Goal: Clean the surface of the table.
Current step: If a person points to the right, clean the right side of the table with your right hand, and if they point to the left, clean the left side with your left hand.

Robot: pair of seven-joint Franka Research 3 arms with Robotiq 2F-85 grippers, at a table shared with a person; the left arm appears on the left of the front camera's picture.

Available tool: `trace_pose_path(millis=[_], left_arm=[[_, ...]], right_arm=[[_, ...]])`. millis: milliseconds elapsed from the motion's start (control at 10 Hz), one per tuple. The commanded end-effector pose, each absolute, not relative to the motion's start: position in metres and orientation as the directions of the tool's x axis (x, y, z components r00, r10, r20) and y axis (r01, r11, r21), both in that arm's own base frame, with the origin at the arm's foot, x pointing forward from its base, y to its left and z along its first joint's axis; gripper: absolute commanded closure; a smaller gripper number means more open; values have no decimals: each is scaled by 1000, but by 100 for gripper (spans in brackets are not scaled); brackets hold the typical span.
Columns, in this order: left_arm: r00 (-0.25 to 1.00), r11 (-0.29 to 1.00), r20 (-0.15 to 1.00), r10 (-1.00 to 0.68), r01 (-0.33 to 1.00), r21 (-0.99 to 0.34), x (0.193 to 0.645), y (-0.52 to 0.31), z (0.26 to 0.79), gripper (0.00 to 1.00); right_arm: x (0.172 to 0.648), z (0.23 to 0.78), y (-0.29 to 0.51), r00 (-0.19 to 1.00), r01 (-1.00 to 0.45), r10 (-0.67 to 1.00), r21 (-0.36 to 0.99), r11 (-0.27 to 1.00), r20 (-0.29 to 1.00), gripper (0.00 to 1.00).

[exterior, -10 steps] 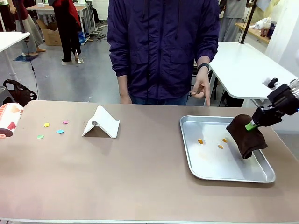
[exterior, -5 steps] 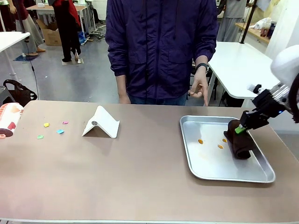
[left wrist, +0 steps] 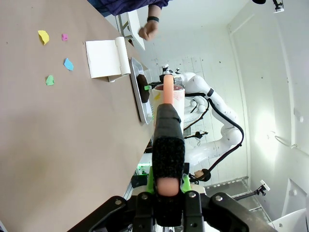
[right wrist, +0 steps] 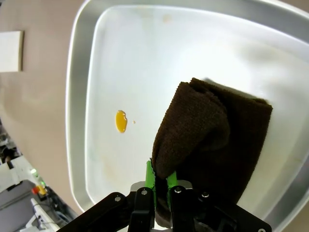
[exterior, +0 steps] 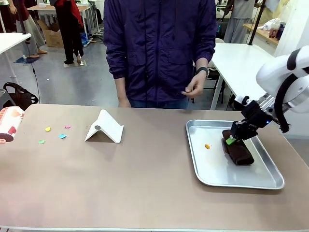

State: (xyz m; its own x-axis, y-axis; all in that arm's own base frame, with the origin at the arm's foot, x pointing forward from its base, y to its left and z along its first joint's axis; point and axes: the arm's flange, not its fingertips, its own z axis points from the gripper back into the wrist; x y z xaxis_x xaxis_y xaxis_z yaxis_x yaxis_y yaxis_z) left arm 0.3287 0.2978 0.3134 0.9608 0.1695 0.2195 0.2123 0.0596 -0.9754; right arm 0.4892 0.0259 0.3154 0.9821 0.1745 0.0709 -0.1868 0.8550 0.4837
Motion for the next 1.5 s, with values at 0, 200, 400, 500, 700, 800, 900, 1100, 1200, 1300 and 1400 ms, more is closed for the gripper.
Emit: trace_pose_path(millis=[0, 200, 400, 500, 700, 800, 900, 1100, 1200, 1300, 1400], left_arm=[[958, 47, 230, 169, 225, -973, 325, 297, 317, 100], [958, 47, 230, 169, 225, -973, 325, 297, 317, 100], [958, 47, 230, 169, 225, -973, 325, 297, 317, 100], [958, 47, 230, 169, 225, -973, 325, 297, 317, 100], [958, 47, 230, 169, 225, -973, 325, 297, 317, 100], [958, 47, 230, 169, 225, -973, 325, 297, 317, 100], [958, 47, 230, 169, 225, -973, 325, 297, 317, 100], [958, 47, 230, 169, 225, -973, 325, 297, 317, 100], [958, 47, 230, 169, 225, -973, 325, 297, 317, 100], [958, 47, 230, 169, 225, -973, 325, 297, 317, 100], [958, 47, 230, 169, 225, -973, 325, 297, 317, 100]], right_arm=[[496, 312, 38, 982, -187, 172, 523, 831, 77, 89], [498, 307, 49, 980, -196, 187, 546, 815, 73, 89], [502, 308, 64, 974, -220, 216, 558, 800, 75, 89], [504, 308, 74, 969, -236, 236, 560, 794, 74, 89], [505, 310, 95, 954, -280, 291, 560, 780, 72, 89], [504, 312, 105, 946, -303, 317, 552, 777, 73, 89], [502, 314, 113, 937, -325, 340, 539, 777, 76, 89], [502, 313, 123, 928, -344, 367, 514, 785, 61, 89], [502, 312, 124, 929, -342, 365, 501, 795, 54, 89], [503, 311, 123, 929, -341, 367, 492, 801, 45, 89], [504, 308, 122, 926, -344, 377, 475, 810, 26, 89]])
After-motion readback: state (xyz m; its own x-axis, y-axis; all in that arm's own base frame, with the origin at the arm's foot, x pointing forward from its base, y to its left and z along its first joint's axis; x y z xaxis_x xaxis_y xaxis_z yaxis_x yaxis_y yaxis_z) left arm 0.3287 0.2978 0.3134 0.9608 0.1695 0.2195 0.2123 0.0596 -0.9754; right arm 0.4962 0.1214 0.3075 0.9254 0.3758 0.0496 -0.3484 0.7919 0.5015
